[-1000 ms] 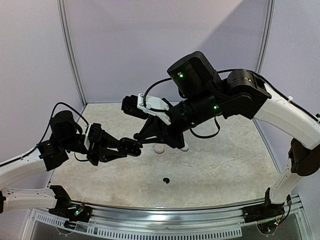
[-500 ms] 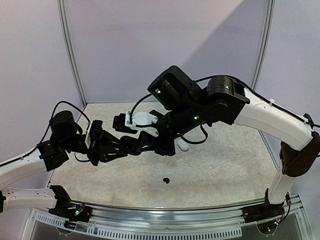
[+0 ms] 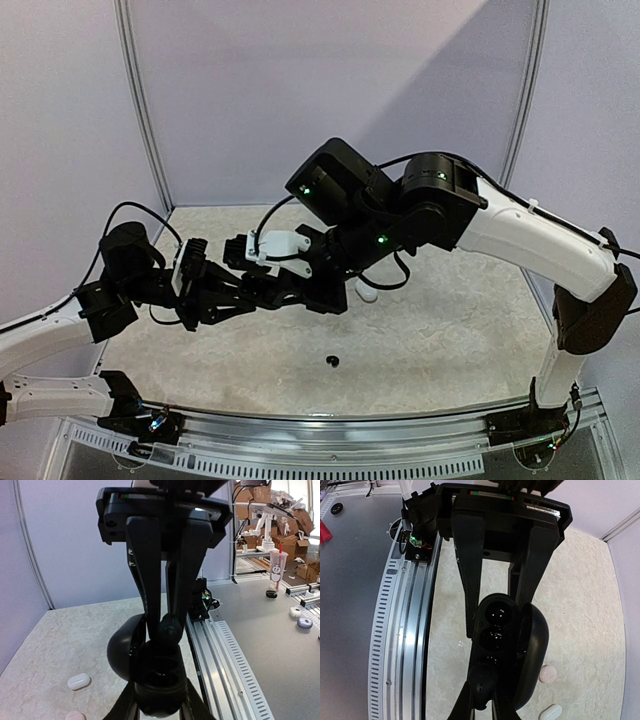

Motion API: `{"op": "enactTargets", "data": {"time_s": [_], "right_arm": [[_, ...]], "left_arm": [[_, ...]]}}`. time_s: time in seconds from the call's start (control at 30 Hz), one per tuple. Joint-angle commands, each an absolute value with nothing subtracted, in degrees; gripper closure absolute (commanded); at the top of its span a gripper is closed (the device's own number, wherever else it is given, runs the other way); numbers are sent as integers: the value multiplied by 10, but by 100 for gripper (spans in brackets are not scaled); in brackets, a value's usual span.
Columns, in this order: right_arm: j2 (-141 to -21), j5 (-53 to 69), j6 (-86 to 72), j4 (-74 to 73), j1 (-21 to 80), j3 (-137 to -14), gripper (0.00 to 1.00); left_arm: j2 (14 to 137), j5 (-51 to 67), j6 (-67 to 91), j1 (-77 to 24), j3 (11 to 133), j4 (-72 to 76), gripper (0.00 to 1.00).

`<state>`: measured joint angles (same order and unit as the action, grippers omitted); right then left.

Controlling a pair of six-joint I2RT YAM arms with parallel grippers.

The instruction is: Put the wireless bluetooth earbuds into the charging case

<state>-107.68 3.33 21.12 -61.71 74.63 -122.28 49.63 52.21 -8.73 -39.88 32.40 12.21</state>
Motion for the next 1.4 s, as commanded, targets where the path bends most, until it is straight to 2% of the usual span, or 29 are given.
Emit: {"op": "enactTargets", "data": {"time_s": [0.0,0.23,0.47,1.03,1.37], "right_arm": [[-1092,4,211,-619,748,-1236,92],[-1099,-31,209,-623,748,-1243,89],[-1102,-44,207,-618,748,-1246,79],[-1093,-80,188,-595,746,-1249,76],[-1028,-40,161,-529,732,-1182,75]], "left_arm": [[495,528,-83,-410,316,129,100],[496,529,-85,-412,317,128,100],[497,530,-85,-414,317,130,100],[493,522,-76,-415,315,130,100],[494,455,51,-404,285,179,100]]}}
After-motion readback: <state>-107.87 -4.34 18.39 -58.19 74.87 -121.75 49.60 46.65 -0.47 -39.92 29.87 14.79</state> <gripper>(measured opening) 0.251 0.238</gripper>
